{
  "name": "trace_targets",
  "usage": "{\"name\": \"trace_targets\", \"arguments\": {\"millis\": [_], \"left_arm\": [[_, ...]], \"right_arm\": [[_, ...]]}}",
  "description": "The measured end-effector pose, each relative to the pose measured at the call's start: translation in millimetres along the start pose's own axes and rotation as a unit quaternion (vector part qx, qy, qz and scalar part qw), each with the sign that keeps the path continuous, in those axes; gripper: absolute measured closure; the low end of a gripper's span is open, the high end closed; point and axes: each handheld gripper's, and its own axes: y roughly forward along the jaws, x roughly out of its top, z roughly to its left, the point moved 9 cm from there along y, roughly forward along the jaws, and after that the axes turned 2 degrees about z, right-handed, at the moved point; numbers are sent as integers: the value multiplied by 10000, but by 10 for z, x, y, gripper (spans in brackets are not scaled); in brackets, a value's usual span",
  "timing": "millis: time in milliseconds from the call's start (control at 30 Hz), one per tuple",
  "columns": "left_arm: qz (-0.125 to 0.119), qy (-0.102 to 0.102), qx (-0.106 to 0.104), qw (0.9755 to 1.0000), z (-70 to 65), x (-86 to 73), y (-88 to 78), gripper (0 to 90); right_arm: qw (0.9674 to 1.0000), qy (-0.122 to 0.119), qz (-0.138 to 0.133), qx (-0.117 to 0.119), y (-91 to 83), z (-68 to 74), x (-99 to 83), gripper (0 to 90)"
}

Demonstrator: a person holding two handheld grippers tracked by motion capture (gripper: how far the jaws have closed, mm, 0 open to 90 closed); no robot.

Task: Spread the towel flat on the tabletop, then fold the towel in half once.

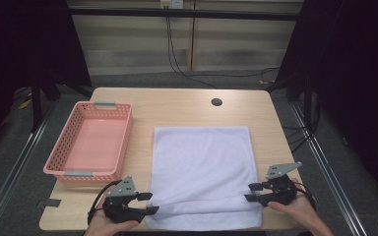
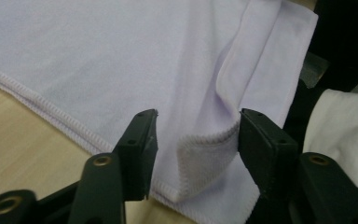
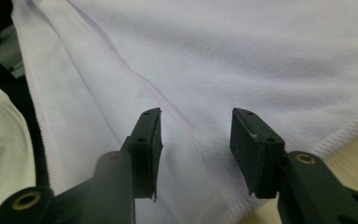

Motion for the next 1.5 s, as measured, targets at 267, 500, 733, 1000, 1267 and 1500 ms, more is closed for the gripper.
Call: {"name": "trace_targets", "arguments": {"millis": [267,500,733,1000,1267,1500], "left_arm": [[474,202,-262,9983,-94,-116,141,829],[350,254,-576,9974,-228,-186,-24,793],[-124,-149,-188,9996,20,4,-138,587],[92,-545,232,9982,346,267,232,521],[424,-478,453,9969,654,387,622,509],[532,-455,699,9951,802,354,699,523]], "right_arm": [[9990,-259,275,258,106,181,-80,846],[9981,-414,43,462,-205,535,-218,743],[9983,-1,-579,48,-371,342,-137,647],[9983,39,-397,-423,-119,-53,81,537],[9961,227,-131,-837,275,-532,387,437],[9925,317,-4,-1184,546,-713,472,262]]}}
